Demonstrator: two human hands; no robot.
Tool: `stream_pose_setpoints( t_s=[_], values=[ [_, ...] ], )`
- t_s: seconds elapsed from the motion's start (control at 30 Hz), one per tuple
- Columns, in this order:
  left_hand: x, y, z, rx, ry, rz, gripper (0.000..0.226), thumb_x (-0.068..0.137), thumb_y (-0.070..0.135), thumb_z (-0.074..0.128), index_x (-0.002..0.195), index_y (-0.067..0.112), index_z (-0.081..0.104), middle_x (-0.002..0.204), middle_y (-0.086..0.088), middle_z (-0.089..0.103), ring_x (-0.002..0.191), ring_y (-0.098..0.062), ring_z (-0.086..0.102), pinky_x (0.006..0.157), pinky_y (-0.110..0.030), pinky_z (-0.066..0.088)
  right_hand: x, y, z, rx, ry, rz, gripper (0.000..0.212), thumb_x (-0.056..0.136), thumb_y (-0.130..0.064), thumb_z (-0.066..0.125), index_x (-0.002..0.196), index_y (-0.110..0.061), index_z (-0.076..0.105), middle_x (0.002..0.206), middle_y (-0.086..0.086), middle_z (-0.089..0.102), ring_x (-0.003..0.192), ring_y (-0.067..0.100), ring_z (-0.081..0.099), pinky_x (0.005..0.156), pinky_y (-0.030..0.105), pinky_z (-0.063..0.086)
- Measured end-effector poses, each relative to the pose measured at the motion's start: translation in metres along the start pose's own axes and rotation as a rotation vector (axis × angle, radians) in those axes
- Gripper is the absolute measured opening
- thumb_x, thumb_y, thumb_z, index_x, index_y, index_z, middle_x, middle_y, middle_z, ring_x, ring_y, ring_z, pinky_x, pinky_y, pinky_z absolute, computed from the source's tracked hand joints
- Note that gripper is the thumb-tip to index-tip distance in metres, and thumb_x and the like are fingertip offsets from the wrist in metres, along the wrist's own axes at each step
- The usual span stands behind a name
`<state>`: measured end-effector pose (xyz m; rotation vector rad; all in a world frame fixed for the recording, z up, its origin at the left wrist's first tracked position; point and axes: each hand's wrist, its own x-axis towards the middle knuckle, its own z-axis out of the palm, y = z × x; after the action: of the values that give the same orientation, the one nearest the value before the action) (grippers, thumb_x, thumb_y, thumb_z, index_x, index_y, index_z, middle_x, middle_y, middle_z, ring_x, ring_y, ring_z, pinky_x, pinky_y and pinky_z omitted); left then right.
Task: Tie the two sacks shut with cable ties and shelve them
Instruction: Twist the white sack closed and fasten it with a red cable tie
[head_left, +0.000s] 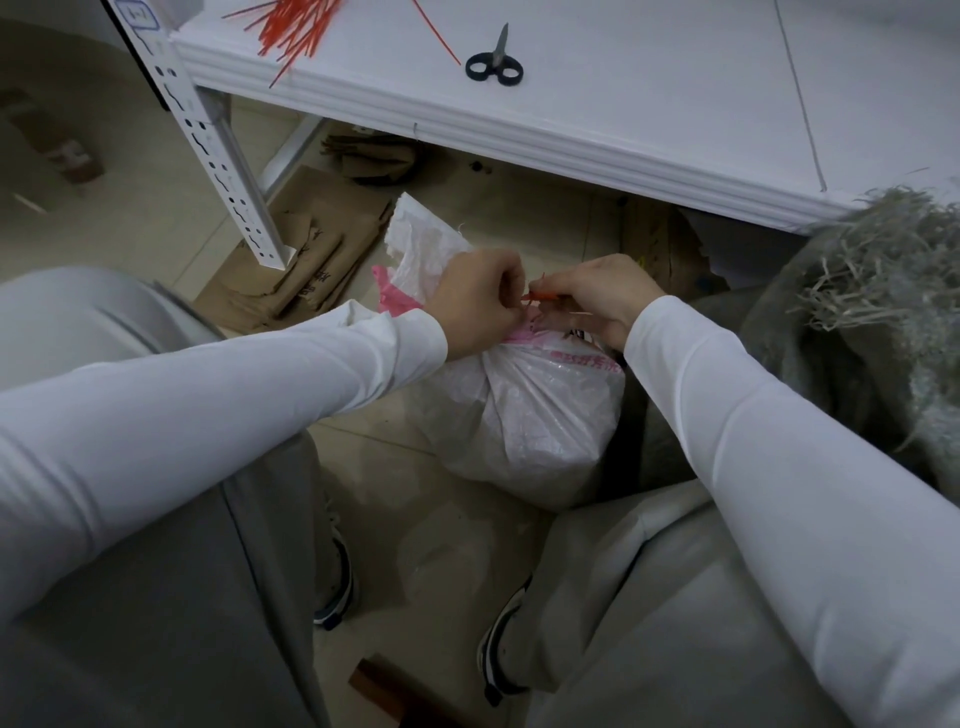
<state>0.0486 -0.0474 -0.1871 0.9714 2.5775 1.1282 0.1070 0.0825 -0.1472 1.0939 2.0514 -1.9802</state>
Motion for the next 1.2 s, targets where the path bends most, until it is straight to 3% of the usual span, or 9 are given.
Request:
stream_pose_setpoints(
  t_s=[0.1,0.23,0.33,0.47,0.57,0.63,0.83,1.03,1.2],
  values=[
    [0.003,0.004,-0.003,-0.044,-0.009,-0.061,0.016,0.076,0.017,0.069,0.084,0.015,0.056,0.079,0.0,0.062,0.074,-0.015,0.058,0.066,-0.023,0.048,0.002,0.0,0.0,-0.024,0.036,-0.039,0.019,0.084,-0.001,0.071,0.1,0.009,0.069,0.084,0.015,0.071,0.066,0.018,0.068,0.066,0.029,0.061],
    [0.001,0.007,0.0,0.011,-0.009,-0.036,0.041,0.072,0.048,0.074,0.089,0.013,0.061,0.085,0.0,0.062,0.078,-0.015,0.055,0.069,-0.025,0.045,0.002,0.0,-0.002,-0.181,0.07,-0.096,0.014,0.082,-0.006,0.073,0.095,0.001,0.074,0.086,0.014,0.073,0.069,0.018,0.072,0.06,0.025,0.06],
    [0.001,0.008,-0.002,0.013,-0.046,-0.044,0.043,0.076,0.052,0.069,0.096,0.014,0.068,0.089,0.005,0.062,0.083,-0.012,0.056,0.074,-0.025,0.044,0.002,0.001,-0.002,-0.25,0.074,-0.14,0.011,0.082,-0.008,0.073,0.092,-0.005,0.076,0.085,0.01,0.073,0.07,0.015,0.071,0.054,0.02,0.058],
    [0.003,0.009,-0.012,-0.062,-0.234,-0.08,0.065,0.074,0.067,0.056,0.089,0.005,0.071,0.085,-0.014,0.07,0.079,-0.023,0.065,0.08,-0.039,0.053,0.007,0.002,-0.004,-0.32,0.105,-0.198,0.008,0.083,-0.005,0.07,0.087,-0.009,0.076,0.085,0.005,0.072,0.079,0.016,0.069,0.065,0.024,0.059],
    [0.004,0.011,-0.016,-0.203,-0.24,-0.182,0.051,0.084,0.053,0.054,0.066,0.007,0.067,0.071,-0.016,0.065,0.07,-0.03,0.061,0.075,-0.04,0.052,0.01,0.004,-0.004,-0.342,0.112,-0.215,0.008,0.082,-0.006,0.071,0.08,-0.012,0.076,0.083,0.007,0.072,0.081,0.019,0.07,0.075,0.032,0.061],
    [0.005,0.011,-0.016,-0.185,-0.234,-0.2,0.039,0.089,0.037,0.058,0.055,0.019,0.062,0.06,-0.004,0.059,0.063,-0.02,0.056,0.067,-0.035,0.047,0.011,0.005,-0.003,-0.356,0.107,-0.232,0.004,0.08,-0.008,0.074,0.08,-0.011,0.076,0.081,0.006,0.073,0.079,0.019,0.071,0.074,0.032,0.061],
    [0.008,0.007,-0.021,-0.189,-0.298,-0.216,0.022,0.085,0.032,0.065,0.097,0.017,0.076,0.089,0.0,0.074,0.086,-0.013,0.067,0.085,-0.03,0.054,0.007,0.009,0.002,-0.418,0.14,-0.306,0.002,0.08,-0.009,0.076,0.081,-0.009,0.078,0.077,0.005,0.073,0.076,0.018,0.071,0.07,0.029,0.06],
    [0.006,0.005,-0.021,-0.224,-0.282,-0.21,0.022,0.082,0.031,0.069,0.099,0.019,0.076,0.089,0.001,0.074,0.086,-0.011,0.068,0.084,-0.027,0.054,0.004,0.011,0.009,-0.517,0.223,-0.359,0.007,0.081,-0.008,0.072,0.079,-0.01,0.079,0.068,-0.004,0.068,0.069,0.004,0.063,0.065,0.021,0.055],
    [0.002,0.001,-0.015,-0.24,-0.276,-0.206,0.022,0.08,0.027,0.072,0.099,0.018,0.076,0.09,0.002,0.075,0.087,-0.011,0.069,0.086,-0.029,0.056,0.005,0.013,0.013,-0.5,0.333,-0.37,0.011,0.082,-0.01,0.072,0.073,-0.012,0.077,0.07,-0.003,0.068,0.082,0.014,0.068,0.078,0.031,0.058]
  ],
)
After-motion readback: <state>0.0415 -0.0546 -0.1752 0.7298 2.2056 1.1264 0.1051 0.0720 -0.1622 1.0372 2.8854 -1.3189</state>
